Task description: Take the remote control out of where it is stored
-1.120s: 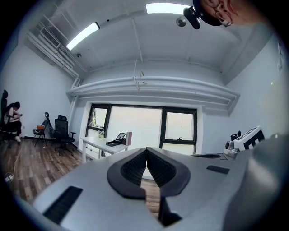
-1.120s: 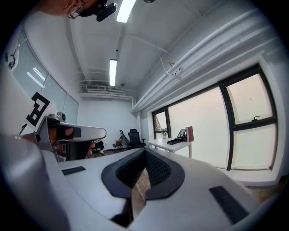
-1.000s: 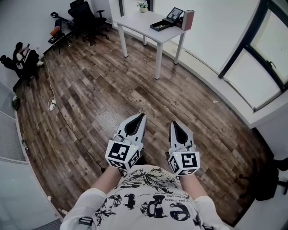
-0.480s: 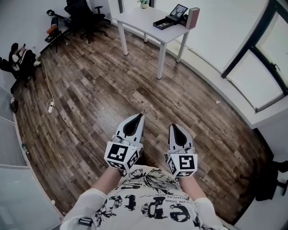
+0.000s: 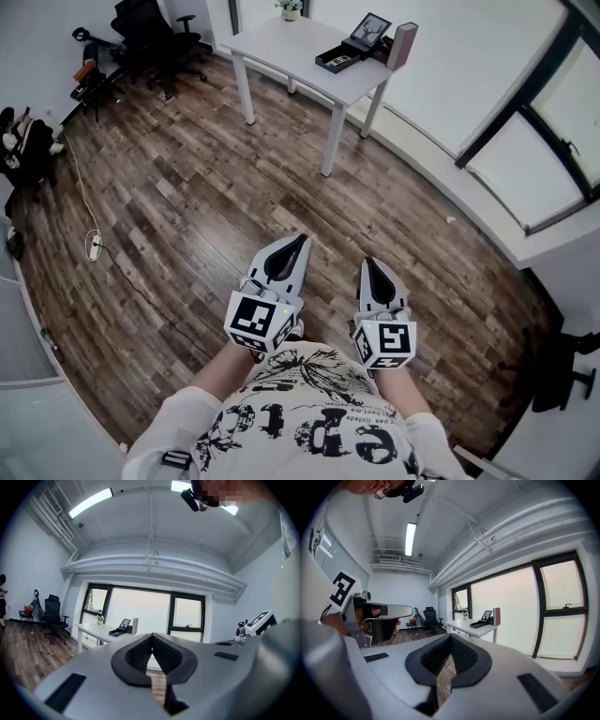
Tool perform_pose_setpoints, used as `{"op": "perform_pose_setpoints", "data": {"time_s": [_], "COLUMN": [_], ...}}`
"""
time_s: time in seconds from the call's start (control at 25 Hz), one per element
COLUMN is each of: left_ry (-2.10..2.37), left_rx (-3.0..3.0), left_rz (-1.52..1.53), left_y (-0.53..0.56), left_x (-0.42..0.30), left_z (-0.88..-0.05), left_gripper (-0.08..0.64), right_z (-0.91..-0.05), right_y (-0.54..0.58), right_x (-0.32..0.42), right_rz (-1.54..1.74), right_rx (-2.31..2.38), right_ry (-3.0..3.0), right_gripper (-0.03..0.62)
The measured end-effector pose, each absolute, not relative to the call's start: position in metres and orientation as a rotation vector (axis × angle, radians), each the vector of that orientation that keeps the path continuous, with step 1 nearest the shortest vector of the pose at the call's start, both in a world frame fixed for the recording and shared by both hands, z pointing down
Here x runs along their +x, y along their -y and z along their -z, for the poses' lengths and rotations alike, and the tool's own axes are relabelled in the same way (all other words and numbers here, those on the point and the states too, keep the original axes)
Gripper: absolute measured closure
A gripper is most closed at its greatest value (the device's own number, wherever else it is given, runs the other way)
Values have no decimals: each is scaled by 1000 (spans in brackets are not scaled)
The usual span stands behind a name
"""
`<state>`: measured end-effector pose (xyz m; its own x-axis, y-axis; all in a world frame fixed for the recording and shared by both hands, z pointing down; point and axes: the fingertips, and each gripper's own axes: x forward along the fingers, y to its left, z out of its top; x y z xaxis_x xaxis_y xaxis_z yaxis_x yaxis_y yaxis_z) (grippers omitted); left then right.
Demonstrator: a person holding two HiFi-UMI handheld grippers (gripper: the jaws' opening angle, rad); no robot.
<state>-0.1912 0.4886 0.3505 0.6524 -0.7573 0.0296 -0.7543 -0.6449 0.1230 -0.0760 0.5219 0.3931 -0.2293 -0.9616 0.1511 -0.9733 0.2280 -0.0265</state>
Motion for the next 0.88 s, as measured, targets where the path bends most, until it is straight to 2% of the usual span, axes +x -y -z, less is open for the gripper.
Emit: {"op": "perform_pose_setpoints", "data": {"time_s": [0.24,0.88], "left_ry": [1233,1282], "left_rx": [2719,2607], "left_rz": [-19,-92], "left_y": [-442,-336], "left_x": [-218,-225], "left_z": [-358,-390], "left_gripper": [551,551], "right_z": [-401,-444], "right_y": [-480,-343], "right_x": [-108,-135], "right_rz": [-197,-324], "right_rx": [1865,1671], "right_ry": [2339,2435], "right_gripper": [591,591]}}
